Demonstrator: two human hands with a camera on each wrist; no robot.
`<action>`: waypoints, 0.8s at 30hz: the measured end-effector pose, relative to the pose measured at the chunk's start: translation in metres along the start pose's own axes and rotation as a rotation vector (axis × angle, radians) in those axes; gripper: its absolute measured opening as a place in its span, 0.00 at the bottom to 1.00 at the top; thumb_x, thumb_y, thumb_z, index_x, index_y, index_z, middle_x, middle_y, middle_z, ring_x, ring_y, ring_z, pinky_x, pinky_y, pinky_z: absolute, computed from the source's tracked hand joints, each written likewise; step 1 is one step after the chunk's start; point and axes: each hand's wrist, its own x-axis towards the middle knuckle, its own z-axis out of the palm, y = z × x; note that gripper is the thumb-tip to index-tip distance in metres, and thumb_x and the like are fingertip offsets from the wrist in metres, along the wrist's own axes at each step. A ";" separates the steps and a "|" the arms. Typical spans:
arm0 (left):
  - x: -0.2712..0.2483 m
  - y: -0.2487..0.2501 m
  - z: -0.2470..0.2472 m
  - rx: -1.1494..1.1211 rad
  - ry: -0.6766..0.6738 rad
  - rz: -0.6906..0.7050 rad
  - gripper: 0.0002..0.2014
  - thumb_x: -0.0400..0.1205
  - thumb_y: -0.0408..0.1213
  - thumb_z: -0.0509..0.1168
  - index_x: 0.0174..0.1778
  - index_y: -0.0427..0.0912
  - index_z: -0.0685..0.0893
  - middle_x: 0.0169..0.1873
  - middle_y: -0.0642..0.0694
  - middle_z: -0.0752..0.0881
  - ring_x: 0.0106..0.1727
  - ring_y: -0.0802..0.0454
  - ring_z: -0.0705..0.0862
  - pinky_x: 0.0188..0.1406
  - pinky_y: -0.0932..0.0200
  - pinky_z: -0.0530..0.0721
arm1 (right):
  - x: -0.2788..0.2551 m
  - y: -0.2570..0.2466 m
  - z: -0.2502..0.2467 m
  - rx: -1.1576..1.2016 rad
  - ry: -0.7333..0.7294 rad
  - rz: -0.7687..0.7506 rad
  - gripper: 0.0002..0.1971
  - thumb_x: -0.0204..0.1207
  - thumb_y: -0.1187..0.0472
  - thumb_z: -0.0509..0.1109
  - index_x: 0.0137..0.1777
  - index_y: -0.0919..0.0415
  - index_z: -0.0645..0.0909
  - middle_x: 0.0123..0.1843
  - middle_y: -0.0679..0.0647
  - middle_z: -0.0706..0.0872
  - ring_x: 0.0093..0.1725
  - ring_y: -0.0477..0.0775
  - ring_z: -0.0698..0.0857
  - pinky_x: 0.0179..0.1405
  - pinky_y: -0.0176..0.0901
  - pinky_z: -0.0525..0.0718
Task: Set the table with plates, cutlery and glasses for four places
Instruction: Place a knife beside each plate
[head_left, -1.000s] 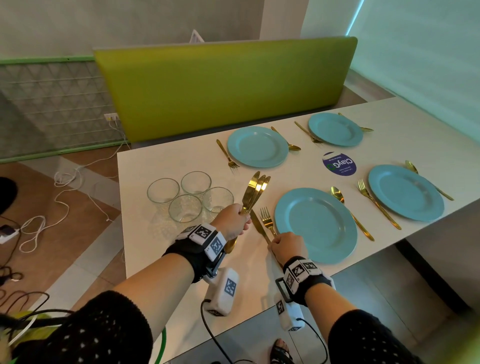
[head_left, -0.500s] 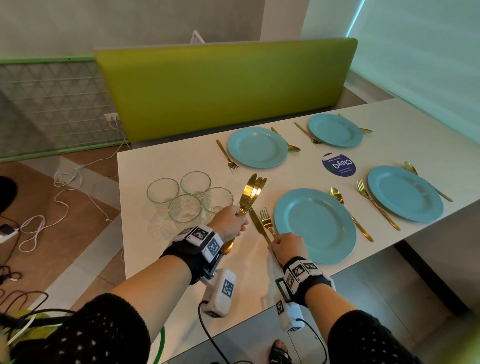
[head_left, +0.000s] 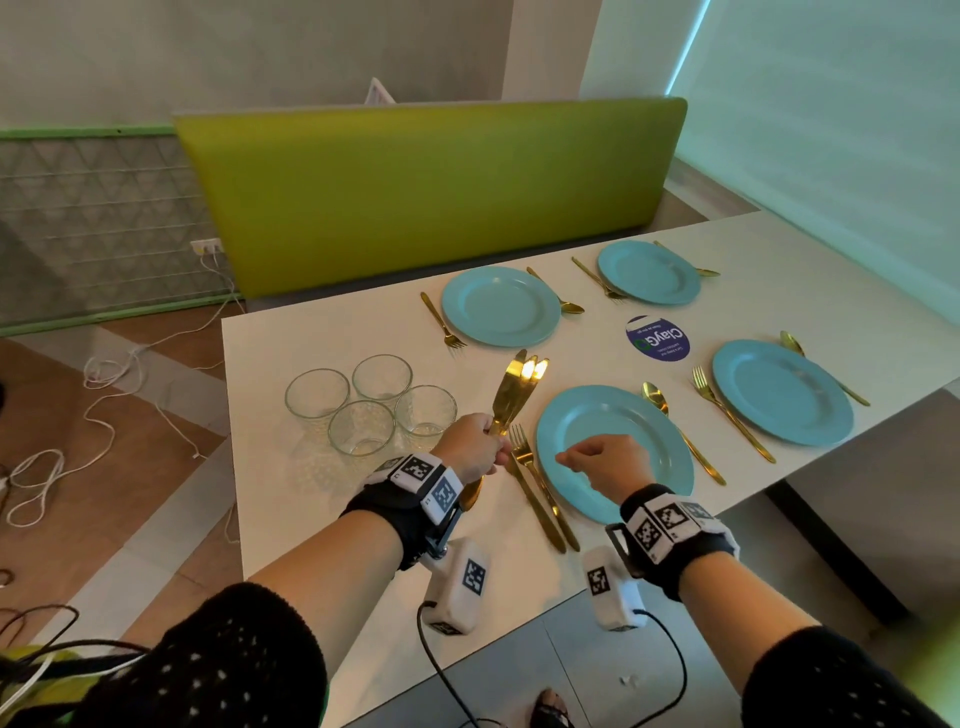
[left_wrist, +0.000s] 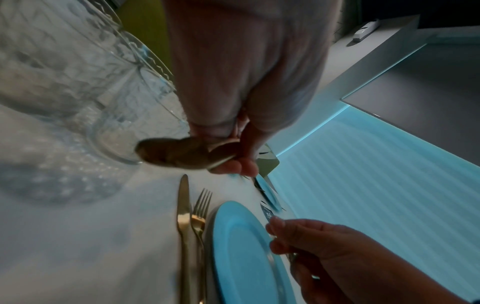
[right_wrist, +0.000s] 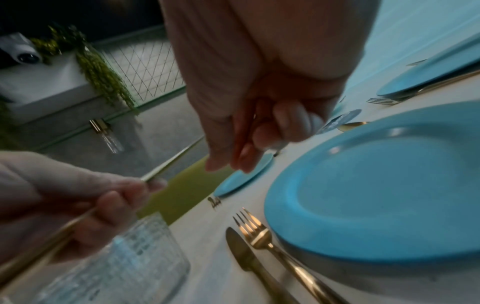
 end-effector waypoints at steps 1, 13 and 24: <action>0.001 0.003 0.003 -0.006 -0.008 0.009 0.17 0.85 0.31 0.57 0.69 0.31 0.74 0.44 0.44 0.83 0.35 0.58 0.79 0.33 0.67 0.78 | -0.003 -0.004 -0.002 0.018 -0.032 -0.017 0.08 0.72 0.51 0.74 0.42 0.56 0.88 0.38 0.47 0.86 0.32 0.43 0.78 0.33 0.33 0.76; 0.015 0.031 0.041 -0.110 -0.176 0.104 0.11 0.84 0.29 0.58 0.53 0.32 0.85 0.40 0.41 0.86 0.33 0.56 0.82 0.33 0.65 0.81 | -0.006 -0.023 -0.018 0.385 -0.050 0.029 0.09 0.77 0.57 0.71 0.36 0.56 0.84 0.33 0.48 0.84 0.29 0.45 0.76 0.24 0.34 0.73; 0.066 0.072 0.095 -0.108 -0.180 0.032 0.07 0.81 0.30 0.63 0.47 0.33 0.85 0.39 0.39 0.88 0.41 0.47 0.86 0.53 0.51 0.87 | 0.053 0.021 -0.067 0.623 -0.066 0.144 0.11 0.79 0.60 0.68 0.35 0.59 0.81 0.33 0.51 0.83 0.31 0.48 0.77 0.25 0.36 0.73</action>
